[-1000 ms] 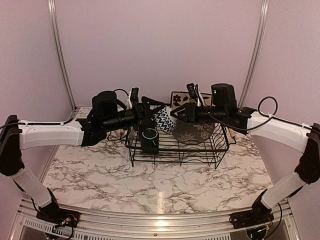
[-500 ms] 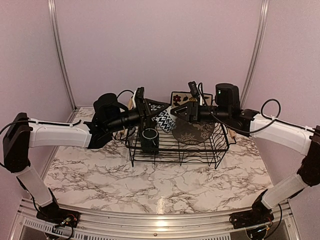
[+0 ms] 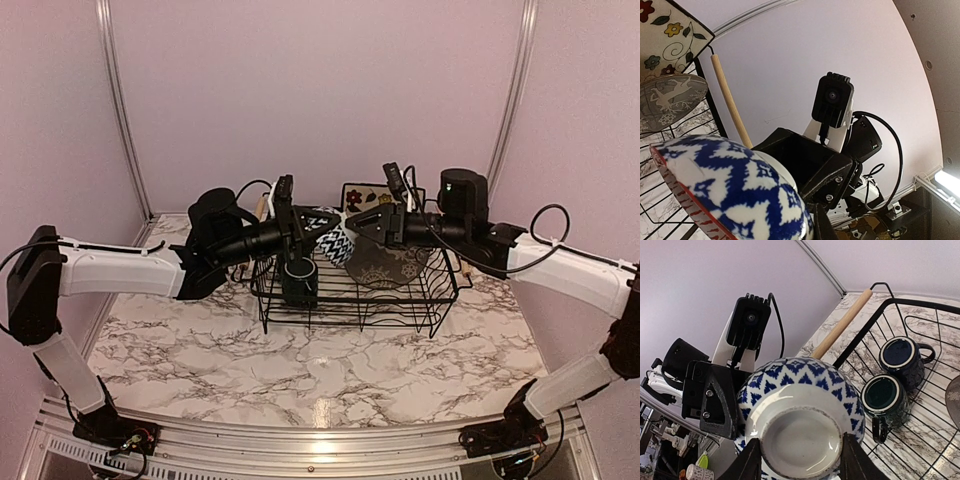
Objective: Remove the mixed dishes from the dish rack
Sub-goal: Pass from the right arm to the left
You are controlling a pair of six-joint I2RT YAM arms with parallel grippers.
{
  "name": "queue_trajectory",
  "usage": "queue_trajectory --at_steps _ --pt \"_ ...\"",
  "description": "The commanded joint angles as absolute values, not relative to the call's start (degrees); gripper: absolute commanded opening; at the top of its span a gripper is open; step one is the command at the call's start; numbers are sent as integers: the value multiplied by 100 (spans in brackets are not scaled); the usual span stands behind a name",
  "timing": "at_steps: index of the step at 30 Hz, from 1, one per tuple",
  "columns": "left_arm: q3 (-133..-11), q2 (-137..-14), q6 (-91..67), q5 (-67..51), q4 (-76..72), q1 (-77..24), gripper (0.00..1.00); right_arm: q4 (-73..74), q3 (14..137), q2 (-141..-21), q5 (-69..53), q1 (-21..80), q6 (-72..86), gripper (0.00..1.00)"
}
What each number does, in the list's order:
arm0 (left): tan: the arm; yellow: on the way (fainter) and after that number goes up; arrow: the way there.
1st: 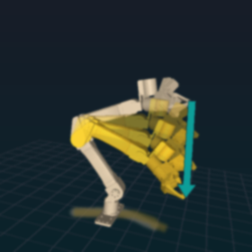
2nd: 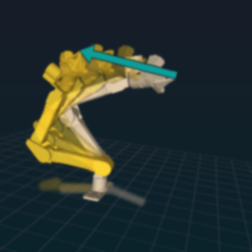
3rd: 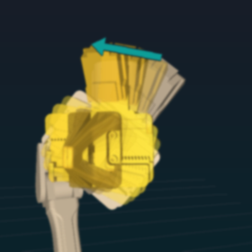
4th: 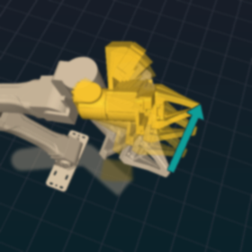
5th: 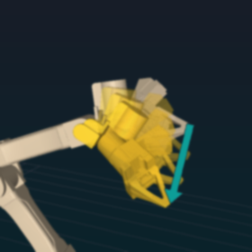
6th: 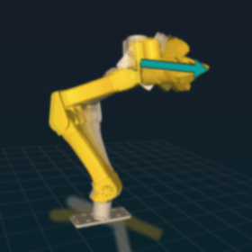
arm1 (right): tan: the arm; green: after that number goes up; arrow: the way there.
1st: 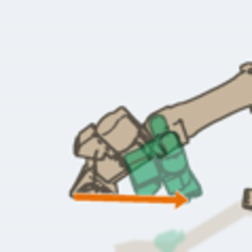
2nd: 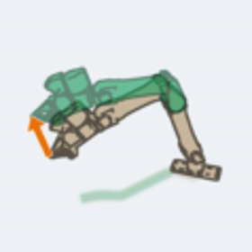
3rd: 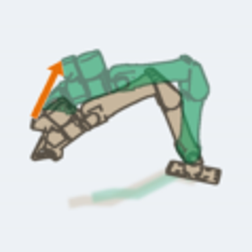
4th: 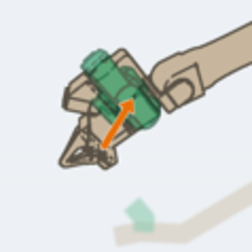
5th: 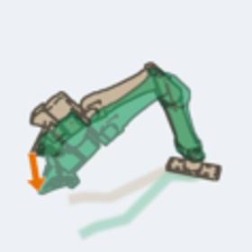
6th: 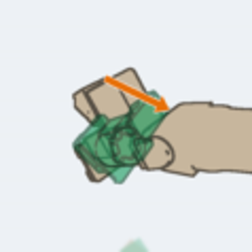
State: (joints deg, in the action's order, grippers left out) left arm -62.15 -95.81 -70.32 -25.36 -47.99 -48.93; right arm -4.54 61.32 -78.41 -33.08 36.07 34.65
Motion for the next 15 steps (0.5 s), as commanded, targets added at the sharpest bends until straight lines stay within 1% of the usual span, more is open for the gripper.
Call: queue_trajectory --at_steps 1,4,6,8,10,13,15 --pt "-6262 -9576 -6990 -2618 -4930 -4959 0 -575 6072 -7638 -3282 3593 3432 46" --pt "-6355 -9475 -6832 -2605 -4656 -4964 0 -175 6179 -7592 -3117 3583 3253 62" --pt "-6505 -9397 -6612 -2558 -4258 -4954 0 137 6244 -7522 -2895 3588 3148 76" --pt "-6703 -9318 -6326 -2489 -3635 -4950 0 395 6313 -7433 -2649 3578 3049 87" --pt "-6967 -9253 -5967 -2424 -3026 -4929 0 699 6483 -7386 -2390 3571 2875 92" --pt "-7413 -9132 -5264 -2262 -1972 -4915 0 1389 6786 -7387 -1886 3570 2452 93" --pt "-7536 -8959 -4601 -1891 -1323 -4913 0 1620 6827 -7354 -1509 3569 2175 93"
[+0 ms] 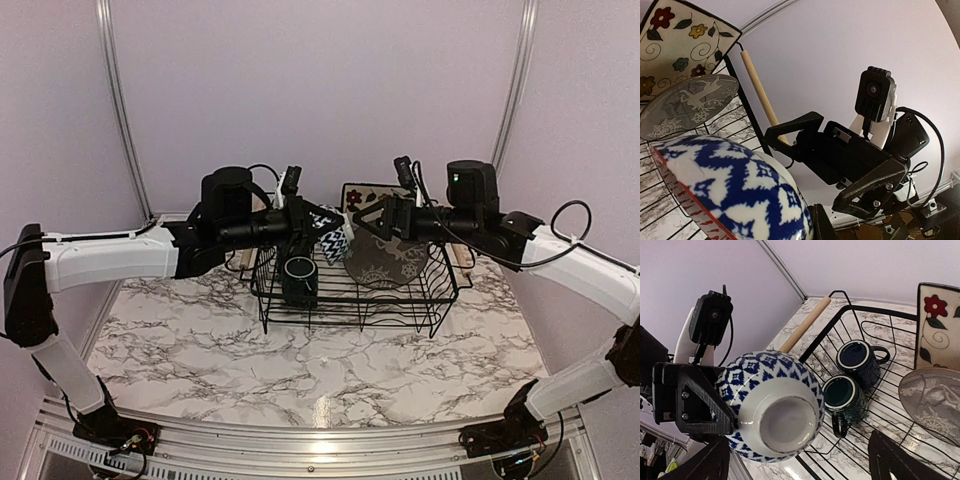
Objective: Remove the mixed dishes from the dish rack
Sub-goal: Pass from the right arm to the left, then place the bowl at the center of the board.
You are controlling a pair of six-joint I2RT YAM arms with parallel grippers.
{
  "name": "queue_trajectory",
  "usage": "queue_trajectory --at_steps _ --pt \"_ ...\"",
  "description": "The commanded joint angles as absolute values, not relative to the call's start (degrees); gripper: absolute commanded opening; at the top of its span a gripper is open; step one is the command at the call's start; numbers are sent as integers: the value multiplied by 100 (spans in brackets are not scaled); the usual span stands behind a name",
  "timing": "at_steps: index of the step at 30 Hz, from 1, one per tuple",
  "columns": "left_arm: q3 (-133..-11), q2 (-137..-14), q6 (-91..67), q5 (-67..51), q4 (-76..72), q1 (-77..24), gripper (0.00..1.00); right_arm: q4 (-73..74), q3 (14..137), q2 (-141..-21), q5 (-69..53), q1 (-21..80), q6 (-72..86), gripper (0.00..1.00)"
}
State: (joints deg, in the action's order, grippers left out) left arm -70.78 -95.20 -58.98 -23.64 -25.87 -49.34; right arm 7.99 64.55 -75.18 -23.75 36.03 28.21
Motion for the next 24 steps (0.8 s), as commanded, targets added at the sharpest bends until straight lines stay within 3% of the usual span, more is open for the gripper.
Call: queue_trajectory --at_steps 1,6,14,18,24 --pt "-7607 -8852 -4341 -1630 -956 -4915 0 1686 6840 -7336 -1286 3568 2063 93" --pt "-7935 -8314 -3489 -422 872 -4834 0 1851 6832 -7320 -336 3568 1788 98" --pt "-7485 -7154 -2955 1320 2093 -4652 0 2550 7248 -7498 1715 3569 2672 98" --pt "-7179 -6782 -2893 1906 2566 -4492 0 2346 7176 -7339 1557 3571 2304 99" --pt "-6715 -6454 -2870 2271 2964 -4226 3 1741 6624 -6674 247 3571 1337 99"
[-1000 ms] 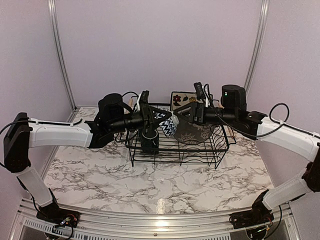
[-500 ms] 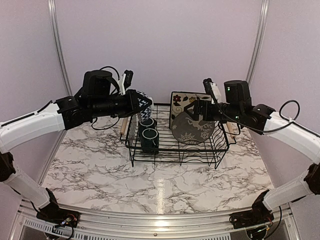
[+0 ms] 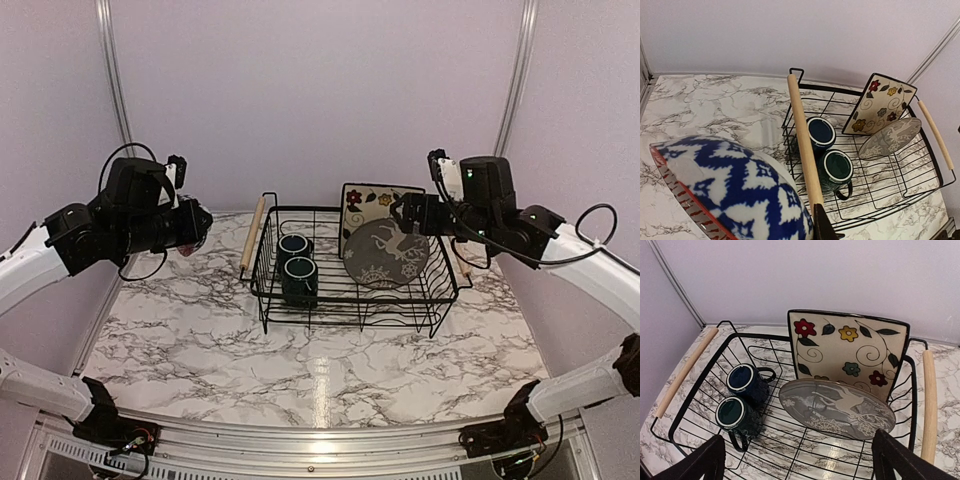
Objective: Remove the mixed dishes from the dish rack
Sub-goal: Place the bowl at the center of the board.
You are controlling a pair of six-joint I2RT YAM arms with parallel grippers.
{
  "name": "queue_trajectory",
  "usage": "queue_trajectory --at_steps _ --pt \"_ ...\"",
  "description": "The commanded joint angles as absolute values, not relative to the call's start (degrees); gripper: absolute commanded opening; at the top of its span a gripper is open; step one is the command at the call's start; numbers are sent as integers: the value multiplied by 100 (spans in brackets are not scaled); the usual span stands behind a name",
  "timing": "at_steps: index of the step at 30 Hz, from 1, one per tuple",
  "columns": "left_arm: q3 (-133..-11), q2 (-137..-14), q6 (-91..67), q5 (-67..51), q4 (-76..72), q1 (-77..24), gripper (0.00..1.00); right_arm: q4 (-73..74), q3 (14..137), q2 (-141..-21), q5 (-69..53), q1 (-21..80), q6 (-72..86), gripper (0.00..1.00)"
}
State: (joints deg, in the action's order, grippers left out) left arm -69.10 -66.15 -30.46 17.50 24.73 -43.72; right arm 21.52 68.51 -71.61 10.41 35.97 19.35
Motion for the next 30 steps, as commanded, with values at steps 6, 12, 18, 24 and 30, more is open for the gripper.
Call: queue_trajectory --at_steps 6,12,18,24,30 --pt "-6313 -6580 -2896 2484 3242 -3883 6 1230 6065 -6100 -390 3573 1387 98" --pt "-6126 -7243 -2858 2771 3586 -3512 0 1204 6018 -5904 -402 3573 1469 98" --pt "-6073 -8251 -2714 3456 3821 -3463 0 1088 5854 -5844 -458 3568 1550 98" --pt "-6244 -9290 -2504 3626 3749 -3424 0 1076 5910 -5901 -579 3573 1636 98" --pt "-6456 -10183 -2263 3406 3703 -3286 0 1022 5750 -5871 -589 3573 1760 98"
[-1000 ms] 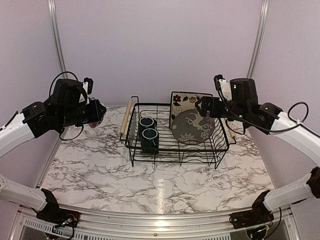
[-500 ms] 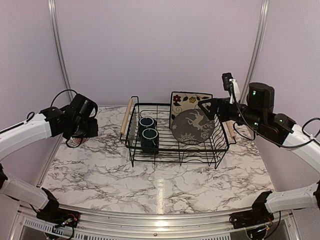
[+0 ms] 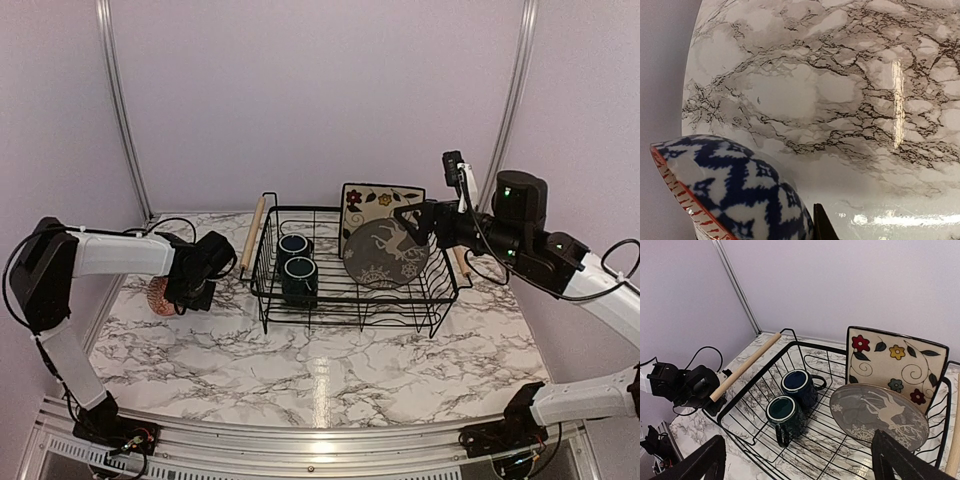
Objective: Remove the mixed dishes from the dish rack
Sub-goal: Place the bowl at the center of the board.
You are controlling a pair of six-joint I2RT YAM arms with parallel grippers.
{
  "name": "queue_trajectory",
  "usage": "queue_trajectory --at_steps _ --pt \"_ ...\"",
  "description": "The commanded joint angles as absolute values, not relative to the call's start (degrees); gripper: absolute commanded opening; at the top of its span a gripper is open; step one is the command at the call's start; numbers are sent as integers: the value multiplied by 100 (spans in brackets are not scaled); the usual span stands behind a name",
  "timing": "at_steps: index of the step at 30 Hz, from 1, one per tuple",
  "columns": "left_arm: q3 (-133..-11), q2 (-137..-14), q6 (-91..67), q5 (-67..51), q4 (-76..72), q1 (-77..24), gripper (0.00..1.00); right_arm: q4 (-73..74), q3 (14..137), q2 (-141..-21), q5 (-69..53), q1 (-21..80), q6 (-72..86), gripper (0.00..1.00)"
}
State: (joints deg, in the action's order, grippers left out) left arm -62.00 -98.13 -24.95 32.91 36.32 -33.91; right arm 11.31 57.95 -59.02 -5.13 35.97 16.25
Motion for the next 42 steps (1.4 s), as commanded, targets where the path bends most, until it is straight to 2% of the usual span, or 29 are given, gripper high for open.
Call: queue_trajectory --at_steps 1,16,21,25,34,40,42 --pt "-6467 -10261 -2282 3371 3685 -3268 0 1020 5767 -5879 -593 3569 1782 98" --pt "-6489 -10784 -2082 3192 3381 -3076 0 946 5875 -6124 -674 3570 1811 97" --pt "-6558 -10793 -2081 3217 3433 -3059 18 940 5750 -6126 -668 3570 1844 97" --pt "-6561 -10622 -2106 3100 3521 -3063 21 978 5842 -6175 -653 3573 1857 97" --pt "-6669 -10104 -2149 3018 3714 -3059 41 968 5873 -6458 -728 3568 1921 97" --pt "-6641 -9670 -2176 2967 3832 -3060 47 1056 5941 -6820 -991 3569 1899 97" --pt "-6604 -9477 -2213 2888 3832 -3059 53 1053 5946 -6979 -1094 3574 1902 97"
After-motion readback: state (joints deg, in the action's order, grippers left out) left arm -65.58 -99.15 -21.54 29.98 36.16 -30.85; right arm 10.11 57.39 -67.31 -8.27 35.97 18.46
